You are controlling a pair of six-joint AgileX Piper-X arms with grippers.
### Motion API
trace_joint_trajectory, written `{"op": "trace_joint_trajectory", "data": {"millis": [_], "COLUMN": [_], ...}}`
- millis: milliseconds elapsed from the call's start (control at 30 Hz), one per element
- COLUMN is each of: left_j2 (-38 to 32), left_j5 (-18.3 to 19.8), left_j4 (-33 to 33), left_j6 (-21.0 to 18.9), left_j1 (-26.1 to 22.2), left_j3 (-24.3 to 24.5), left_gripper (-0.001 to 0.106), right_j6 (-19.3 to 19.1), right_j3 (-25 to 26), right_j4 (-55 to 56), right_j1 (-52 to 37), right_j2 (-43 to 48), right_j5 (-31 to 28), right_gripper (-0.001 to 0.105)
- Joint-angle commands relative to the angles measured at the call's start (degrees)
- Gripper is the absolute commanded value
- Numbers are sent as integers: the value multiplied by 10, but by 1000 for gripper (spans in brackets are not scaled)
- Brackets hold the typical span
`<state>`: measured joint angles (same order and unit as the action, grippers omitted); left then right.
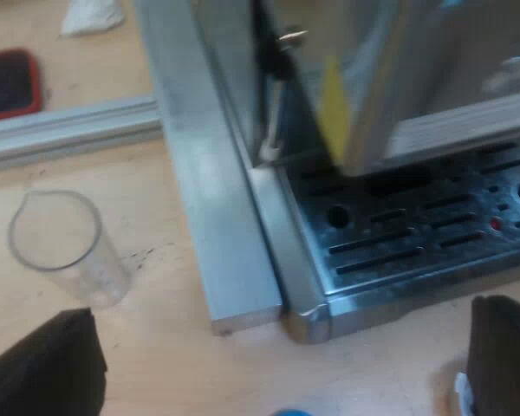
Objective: Grind coffee beans and then tamp
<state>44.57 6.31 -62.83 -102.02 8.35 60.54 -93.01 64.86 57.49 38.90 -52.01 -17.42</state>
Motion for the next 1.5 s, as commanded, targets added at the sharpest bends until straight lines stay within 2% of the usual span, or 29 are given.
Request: {"op": "trace_joint_trajectory", "data": {"millis": [33, 167, 367, 400, 467, 567, 633, 867, 1167, 1500], "left_j2": [-6, -6, -8, -8, -8, -16, -31, -86, -185, -297], "left_j5": [3, -5, -42, -49, -63, -72, -90, -106, -109, -116], "left_j4": [1, 1, -16, -20, -25, -27, -27, -25, -25, -31], "left_j6": [-9, 10, 12, 12, 12, 12, 12, 12, 12, 21], "left_j1": [-28, -39, -39, -39, -39, -39, -39, -39, -39, -39], "left_j3": [5, 5, 5, 5, 5, 5, 5, 5, 5, 5], "left_gripper": [86, 86, 86, 86, 86, 86, 86, 86, 86, 86], "right_j6": [-14, -40, -67, -97, -105, -139, -157, -166, -164, -166], "right_j3": [6, 6, 6, 6, 6, 6, 6, 6, 2, -73], "right_j4": [14, 24, 33, 31, 31, 31, 30, 31, 31, 31], "right_j1": [-66, -144, -230, -286, -316, -357, -391, -428, -428, -428], "right_j2": [24, 41, 50, 59, 66, 77, 89, 137, 246, 405], "right_j5": [15, 42, 93, 102, 102, 112, 121, 178, 182, 182], "right_gripper": [77, 77, 77, 77, 77, 77, 77, 77, 77, 77]}}
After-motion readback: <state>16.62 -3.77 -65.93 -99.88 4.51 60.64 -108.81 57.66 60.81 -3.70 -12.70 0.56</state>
